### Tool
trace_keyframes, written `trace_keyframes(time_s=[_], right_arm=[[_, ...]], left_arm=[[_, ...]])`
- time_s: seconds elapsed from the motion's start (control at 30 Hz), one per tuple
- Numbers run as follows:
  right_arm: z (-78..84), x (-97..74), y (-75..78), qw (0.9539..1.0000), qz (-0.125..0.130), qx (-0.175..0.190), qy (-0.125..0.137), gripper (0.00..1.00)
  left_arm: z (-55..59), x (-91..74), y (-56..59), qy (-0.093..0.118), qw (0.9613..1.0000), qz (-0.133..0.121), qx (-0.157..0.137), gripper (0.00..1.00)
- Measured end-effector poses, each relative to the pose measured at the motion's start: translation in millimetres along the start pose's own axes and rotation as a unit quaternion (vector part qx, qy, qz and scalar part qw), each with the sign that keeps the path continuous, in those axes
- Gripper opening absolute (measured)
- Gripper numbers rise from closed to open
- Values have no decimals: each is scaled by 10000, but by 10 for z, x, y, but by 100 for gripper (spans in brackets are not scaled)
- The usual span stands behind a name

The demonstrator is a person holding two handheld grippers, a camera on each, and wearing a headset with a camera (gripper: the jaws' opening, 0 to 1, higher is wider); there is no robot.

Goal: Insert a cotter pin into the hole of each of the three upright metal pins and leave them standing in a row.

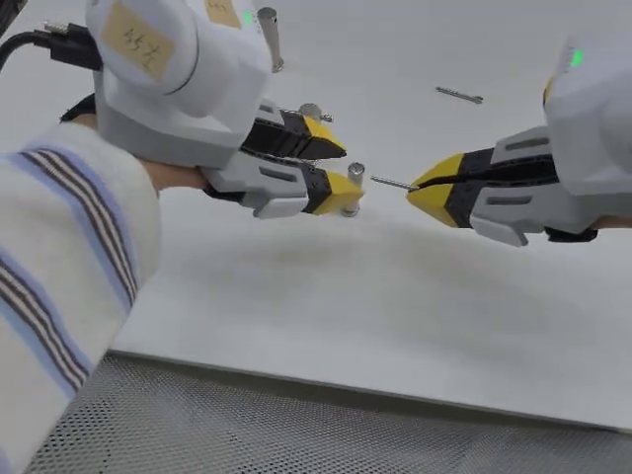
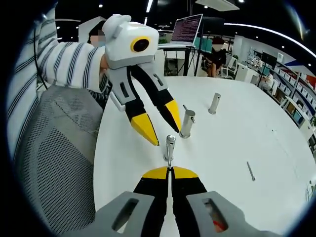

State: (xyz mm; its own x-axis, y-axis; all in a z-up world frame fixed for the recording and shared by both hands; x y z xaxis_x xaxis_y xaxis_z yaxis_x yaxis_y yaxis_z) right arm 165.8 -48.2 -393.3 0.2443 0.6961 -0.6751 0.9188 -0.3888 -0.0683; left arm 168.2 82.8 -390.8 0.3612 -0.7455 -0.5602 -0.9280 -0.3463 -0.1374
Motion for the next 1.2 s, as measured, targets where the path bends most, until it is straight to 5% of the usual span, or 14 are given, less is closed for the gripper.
trace_keyframes(time_s=[0.13,0.53,1.2], right_arm=[[16,44,9,10000,-55,61,-20,0],[1,76,62,9999,15,108,38,0],[-61,198,62,9999,-59,32,97,0]], left_arm=[[12,22,-20,-44,10000,80,33,11],[1,56,-76,-158,9992,321,170,6],[-9,50,-83,-300,9988,255,-294,5]])
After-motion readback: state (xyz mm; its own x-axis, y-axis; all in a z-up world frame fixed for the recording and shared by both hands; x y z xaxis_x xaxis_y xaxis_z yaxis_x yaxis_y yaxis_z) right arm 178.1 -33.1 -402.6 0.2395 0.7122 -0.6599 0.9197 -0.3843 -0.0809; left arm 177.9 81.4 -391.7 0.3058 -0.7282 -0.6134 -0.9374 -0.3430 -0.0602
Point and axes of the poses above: the centre of the closed fingertips' face, and the gripper's own axes: x roughly forward along the fingers, y roughly to its right, z roughly out of its underside, the point moved 7 cm from there along -x, roughly backward along the fingers, and after that the axes turned 11 degrees about x, right-handed, at the moved point
